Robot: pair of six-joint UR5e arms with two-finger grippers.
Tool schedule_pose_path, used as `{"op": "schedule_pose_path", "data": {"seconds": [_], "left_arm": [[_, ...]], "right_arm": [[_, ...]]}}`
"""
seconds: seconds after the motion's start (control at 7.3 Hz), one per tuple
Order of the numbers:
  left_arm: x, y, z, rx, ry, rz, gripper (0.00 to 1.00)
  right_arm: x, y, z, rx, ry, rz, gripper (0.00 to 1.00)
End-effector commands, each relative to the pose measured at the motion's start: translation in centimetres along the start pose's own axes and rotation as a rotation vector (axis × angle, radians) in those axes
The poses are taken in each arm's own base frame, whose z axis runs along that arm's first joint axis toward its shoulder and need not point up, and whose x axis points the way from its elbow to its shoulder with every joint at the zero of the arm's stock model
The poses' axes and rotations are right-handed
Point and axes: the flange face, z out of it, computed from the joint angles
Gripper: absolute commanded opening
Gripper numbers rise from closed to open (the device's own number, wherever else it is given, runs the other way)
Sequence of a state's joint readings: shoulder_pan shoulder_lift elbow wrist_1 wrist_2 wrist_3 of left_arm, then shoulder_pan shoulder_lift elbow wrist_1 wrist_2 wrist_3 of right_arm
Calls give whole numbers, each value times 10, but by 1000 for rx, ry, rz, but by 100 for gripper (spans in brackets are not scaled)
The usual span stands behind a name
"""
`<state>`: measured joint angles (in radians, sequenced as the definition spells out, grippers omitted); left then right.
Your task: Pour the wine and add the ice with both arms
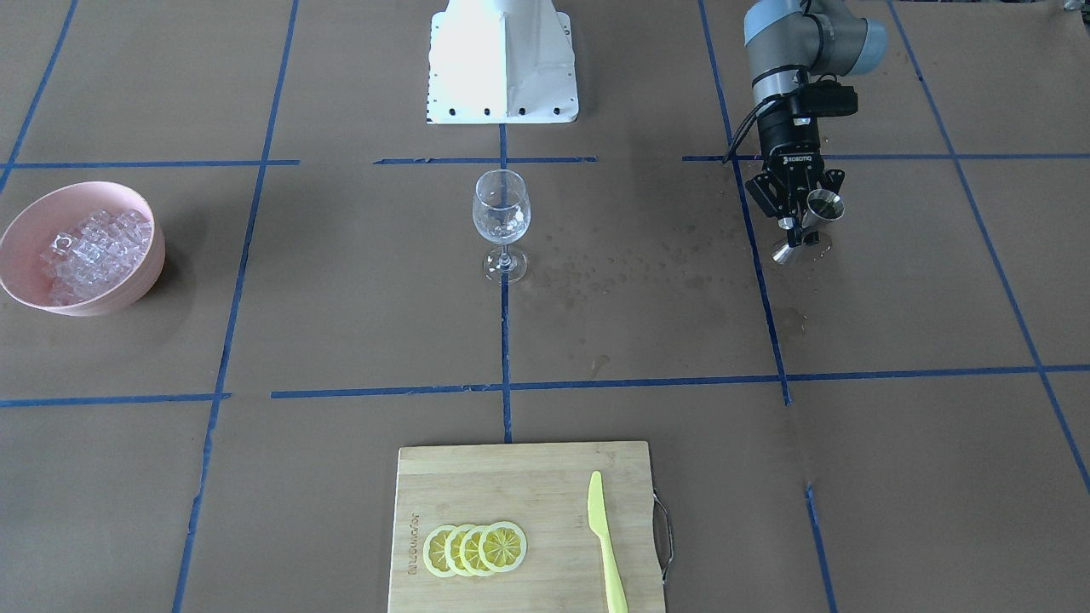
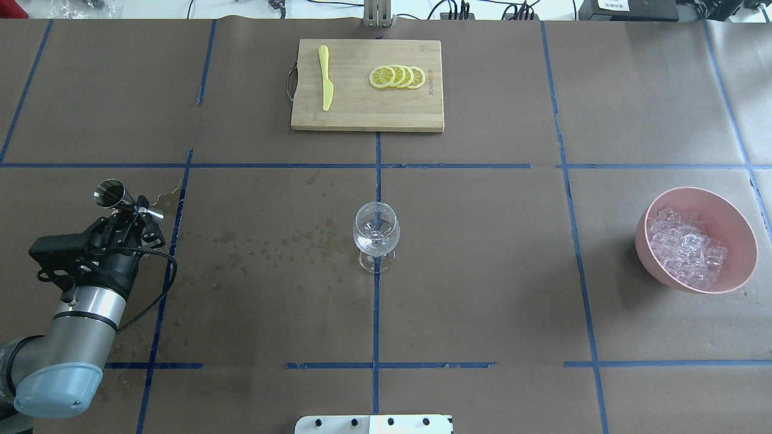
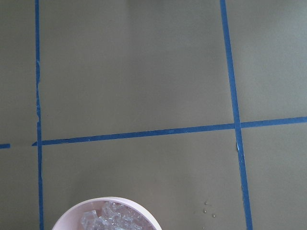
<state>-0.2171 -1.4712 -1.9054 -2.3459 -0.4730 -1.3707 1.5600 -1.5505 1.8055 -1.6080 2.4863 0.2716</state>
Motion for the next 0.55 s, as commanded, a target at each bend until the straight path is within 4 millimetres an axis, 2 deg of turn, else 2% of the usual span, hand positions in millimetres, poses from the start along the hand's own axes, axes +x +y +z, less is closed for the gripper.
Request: {"op": "schedule_pose_path", "data": {"seconds": [0.0, 0.41], "left_arm": [[-1, -39, -2, 65, 94, -3, 0], [32, -61, 8, 113, 102, 124, 0]], "right_arm": [[-5, 0, 4, -8, -2, -10, 100], [-8, -1, 9, -16, 1, -13, 100]]}}
